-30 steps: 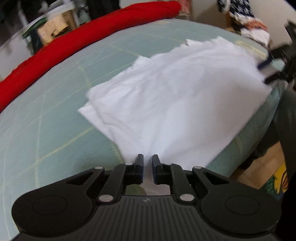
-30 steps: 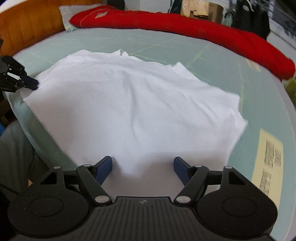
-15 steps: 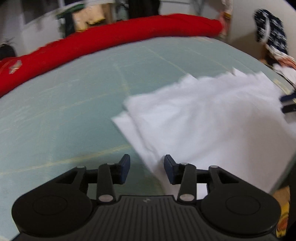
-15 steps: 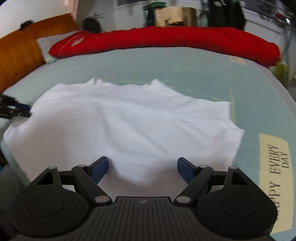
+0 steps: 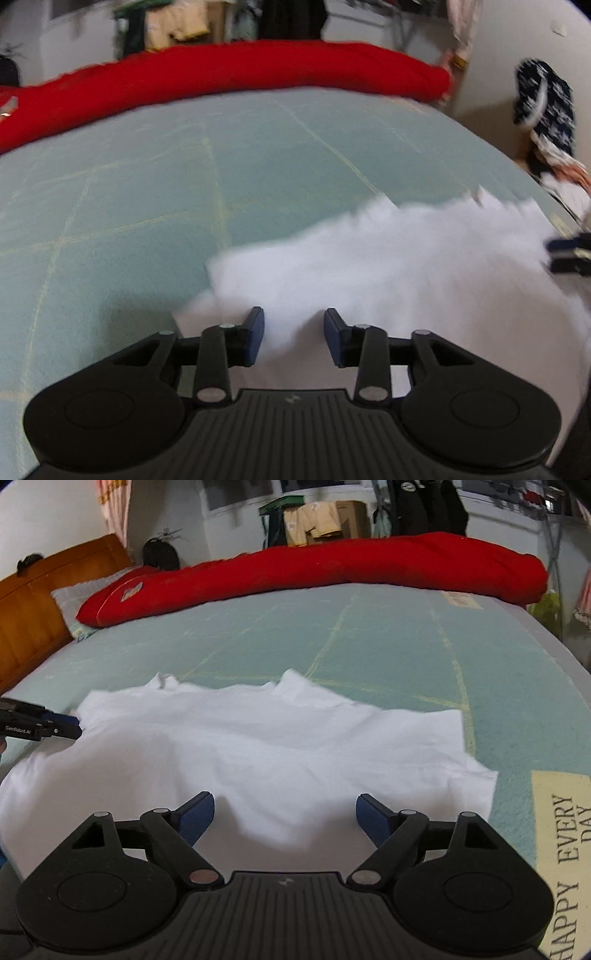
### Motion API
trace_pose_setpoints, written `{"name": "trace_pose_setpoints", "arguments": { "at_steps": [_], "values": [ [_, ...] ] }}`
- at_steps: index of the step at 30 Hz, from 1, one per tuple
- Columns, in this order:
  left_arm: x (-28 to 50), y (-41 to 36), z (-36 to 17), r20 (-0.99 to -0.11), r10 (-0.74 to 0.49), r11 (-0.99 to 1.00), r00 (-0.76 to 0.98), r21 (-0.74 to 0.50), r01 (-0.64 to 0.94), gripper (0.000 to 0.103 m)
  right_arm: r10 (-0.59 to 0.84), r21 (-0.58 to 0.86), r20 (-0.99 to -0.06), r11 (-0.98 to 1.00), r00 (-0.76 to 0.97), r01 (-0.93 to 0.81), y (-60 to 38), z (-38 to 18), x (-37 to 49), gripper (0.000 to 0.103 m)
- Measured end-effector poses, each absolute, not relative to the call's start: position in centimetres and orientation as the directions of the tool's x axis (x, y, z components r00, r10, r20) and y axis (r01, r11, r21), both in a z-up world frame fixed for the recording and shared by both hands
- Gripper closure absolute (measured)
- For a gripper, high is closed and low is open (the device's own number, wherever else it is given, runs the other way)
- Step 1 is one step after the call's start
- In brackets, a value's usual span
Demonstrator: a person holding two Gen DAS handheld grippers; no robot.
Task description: Fold clothes
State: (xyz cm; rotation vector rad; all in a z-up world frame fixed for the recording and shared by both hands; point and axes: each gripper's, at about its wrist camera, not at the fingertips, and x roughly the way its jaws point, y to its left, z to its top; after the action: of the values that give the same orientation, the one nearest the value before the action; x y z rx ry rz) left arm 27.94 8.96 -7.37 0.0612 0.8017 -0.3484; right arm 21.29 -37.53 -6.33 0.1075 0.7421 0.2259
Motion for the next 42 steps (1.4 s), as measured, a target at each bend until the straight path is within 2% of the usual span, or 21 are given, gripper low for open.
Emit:
{"name": "trace_pose_setpoints", "arguments": {
  "at_steps": [3, 8, 13, 18, 22, 27, 33, 37, 42],
  "values": [
    [28.0, 9.1, -5.7, -0.689, -0.270, 0.949, 0.673, -0.075, 0.305, 0.071, 0.221, 0.192, -0.635, 0.973, 0.740, -0.126, -38.7, -5.2, 21.2, 0.015],
    [26.7, 7.4, -4.9, -0.665, -0.416, 0.889, 0.621, -0.152, 0.433, 0.059, 0.294, 0.273, -0.582, 0.949, 0.759, -0.159, -39.5, -4.4, 21.0, 0.010],
    [26.5, 6.6, -7.6, -0.748, -0.325, 0.908, 0.579, -0.076, 0.411, 0.059, 0.267, 0.293, -0.647, 0.952, 0.714, -0.091, -40.6, -6.6, 21.7, 0.010],
    [24.0, 7.2, -5.6, -0.714, -0.347, 0.905, 0.608, -0.084, 0.418, 0.057, 0.198, 0.241, -0.653, 0.969, 0.731, -0.048, -41.6, -5.1, 18.3, 0.007],
    [21.1, 4.9, -4.5, -0.692, -0.435, 0.843, 0.576, -0.087, 0.531, 0.044, 0.293, 0.314, -0.602, 0.942, 0.743, -0.117, -40.5, -3.7, 17.1, 0.000],
    [18.4, 2.2, -5.8, -0.716, -0.477, 0.788, 0.510, -0.091, 0.608, 0.043, 0.443, 0.418, -0.577, 0.882, 0.686, -0.217, -37.9, -4.5, 19.6, 0.000],
    [16.6, 3.8, -6.8, -0.750, -0.436, 0.823, 0.498, -0.109, 0.557, 0.043, 0.412, 0.448, -0.612, 0.884, 0.675, -0.133, -39.4, -6.6, 22.8, 0.000],
    [15.6, 5.7, -6.3, -0.758, -0.405, 0.853, 0.512, -0.112, 0.509, 0.043, 0.299, 0.429, -0.628, 0.903, 0.719, -0.001, -42.3, -5.8, 21.8, 0.000],
    [14.9, 5.6, -5.3, -0.736, -0.427, 0.845, 0.525, -0.118, 0.521, 0.037, 0.368, 0.461, -0.597, 0.885, 0.713, -0.071, -41.5, -4.2, 17.8, 0.000]
  ]
}}
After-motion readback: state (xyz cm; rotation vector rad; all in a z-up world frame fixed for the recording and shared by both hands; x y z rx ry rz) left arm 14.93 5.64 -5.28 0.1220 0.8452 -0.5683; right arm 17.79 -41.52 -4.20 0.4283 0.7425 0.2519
